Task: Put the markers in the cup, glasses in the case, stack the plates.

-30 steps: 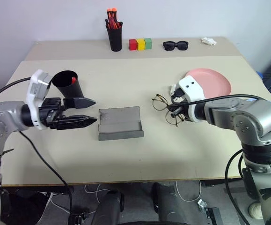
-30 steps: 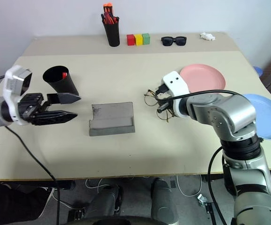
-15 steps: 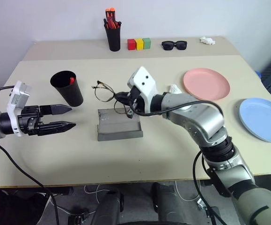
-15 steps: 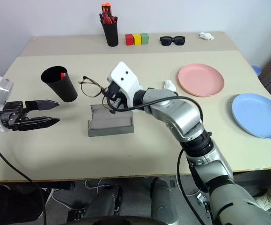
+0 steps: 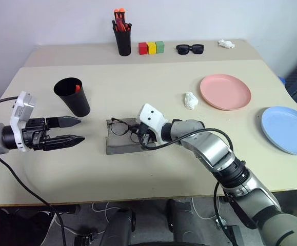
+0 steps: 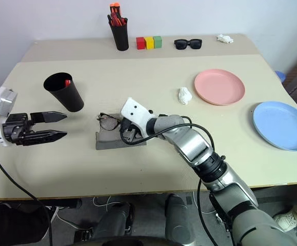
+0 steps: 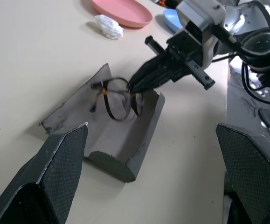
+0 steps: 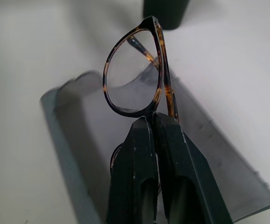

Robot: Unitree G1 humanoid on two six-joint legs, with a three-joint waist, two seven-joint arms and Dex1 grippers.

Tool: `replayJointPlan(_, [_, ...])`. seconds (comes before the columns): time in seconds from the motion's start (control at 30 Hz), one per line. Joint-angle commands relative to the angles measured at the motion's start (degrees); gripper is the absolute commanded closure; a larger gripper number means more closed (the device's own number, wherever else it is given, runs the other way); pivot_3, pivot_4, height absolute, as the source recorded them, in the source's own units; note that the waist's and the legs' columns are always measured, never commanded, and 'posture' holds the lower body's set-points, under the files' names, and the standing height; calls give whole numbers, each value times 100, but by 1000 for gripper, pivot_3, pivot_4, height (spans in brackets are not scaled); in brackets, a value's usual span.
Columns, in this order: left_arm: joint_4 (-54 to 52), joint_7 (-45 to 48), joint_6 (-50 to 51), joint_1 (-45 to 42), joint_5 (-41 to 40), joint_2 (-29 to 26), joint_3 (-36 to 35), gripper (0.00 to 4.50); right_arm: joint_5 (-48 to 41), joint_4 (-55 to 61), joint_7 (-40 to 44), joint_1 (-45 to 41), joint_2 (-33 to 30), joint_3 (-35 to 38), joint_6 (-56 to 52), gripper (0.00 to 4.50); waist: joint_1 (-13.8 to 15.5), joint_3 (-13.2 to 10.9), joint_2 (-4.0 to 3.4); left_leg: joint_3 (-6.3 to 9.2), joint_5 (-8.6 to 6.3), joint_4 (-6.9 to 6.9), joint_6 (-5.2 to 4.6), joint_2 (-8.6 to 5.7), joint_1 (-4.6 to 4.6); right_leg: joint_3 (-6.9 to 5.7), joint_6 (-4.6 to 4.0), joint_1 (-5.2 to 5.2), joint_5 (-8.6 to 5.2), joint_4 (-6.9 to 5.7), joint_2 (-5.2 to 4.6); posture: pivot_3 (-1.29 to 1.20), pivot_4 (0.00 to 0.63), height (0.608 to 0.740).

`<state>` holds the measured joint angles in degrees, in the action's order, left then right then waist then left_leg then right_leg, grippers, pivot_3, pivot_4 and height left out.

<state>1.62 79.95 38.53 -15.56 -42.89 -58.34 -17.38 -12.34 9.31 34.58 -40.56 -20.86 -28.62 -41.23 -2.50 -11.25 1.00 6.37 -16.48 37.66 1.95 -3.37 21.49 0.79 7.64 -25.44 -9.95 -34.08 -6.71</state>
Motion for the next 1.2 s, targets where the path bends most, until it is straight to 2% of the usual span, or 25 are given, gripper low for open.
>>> replayJointPlan(0.03, [-4, 89, -125, -96, 8, -26, -83, 0, 214, 138, 135, 15, -36, -17, 157, 4437, 0, 0, 0, 0, 0, 0, 0, 0, 0, 0, 0, 0, 0, 0, 0, 0, 150, 740])
replayJointPlan(0.4, [55, 175, -248, -74, 87, -21, -24, 0, 588, 302, 729, 98, -170, -217, 383, 4437, 1, 0, 0, -1, 0, 0, 0, 0, 0, 0, 0, 0, 0, 1, 0, 0, 150, 740])
replayJointPlan(0.5, [36, 170, -241, -96, 94, -5, -7, 0, 645, 276, 758, 99, -143, -187, 380, 3572, 0, 0, 0, 0, 0, -1, 1, 0, -1, 0, 0, 0, 0, 0, 0, 0, 150, 740])
replayJointPlan(0.73, [59, 169, -230, -184, 115, 13, 60, 0, 676, 125, 614, 69, 3, 134, 283, 33, 2, 0, 0, 0, 1, 0, 1, 0, -1, 0, 0, 0, 0, 0, 0, 0, 150, 740])
replayJointPlan(0.87, [240, 7, -227, -384, 162, 96, 74, 0, 266, 181, 601, 86, 162, 765, 10, 33, 15, 0, 0, 0, 1, 0, 2, 0, -1, 0, -1, 1, 1, 0, 0, 0, 150, 740])
replayJointPlan(1.0, [574, -570, -195, -937, 216, 459, 59, 0, -572, 524, 498, 165, 544, 1796, -229, 33, 26, 1, 2, 3, 3, 0, 5, 0, -1, -1, -3, 2, 3, 0, 0, 0, 150, 740])
replayJointPlan(1.07, [737, -888, -510, -1219, 369, 769, 55, 0, -910, 686, 420, 190, 675, 2272, -204, 33, 38, 2, 3, 4, 4, 0, 7, -1, -1, -2, -5, 2, 4, -1, 0, 0, 150, 740])
replayJointPlan(1.17, [1128, -1299, -742, -1615, 683, 1129, 219, 0, -1242, 945, 494, 351, 583, 2579, -191, 33, 54, 3, 5, 5, 6, 0, 11, -3, -2, -1, -8, 4, 8, 0, -2, 0, 150, 740])
replayJointPlan(1.2, [1262, -1361, -949, -1707, 864, 1217, 324, 260, -1135, 1007, 508, 430, 473, 2518, -61, 10, 50, 3, 5, 4, 6, 0, 12, -4, -2, -1, -9, 4, 9, 0, -1, 0, 150, 740])
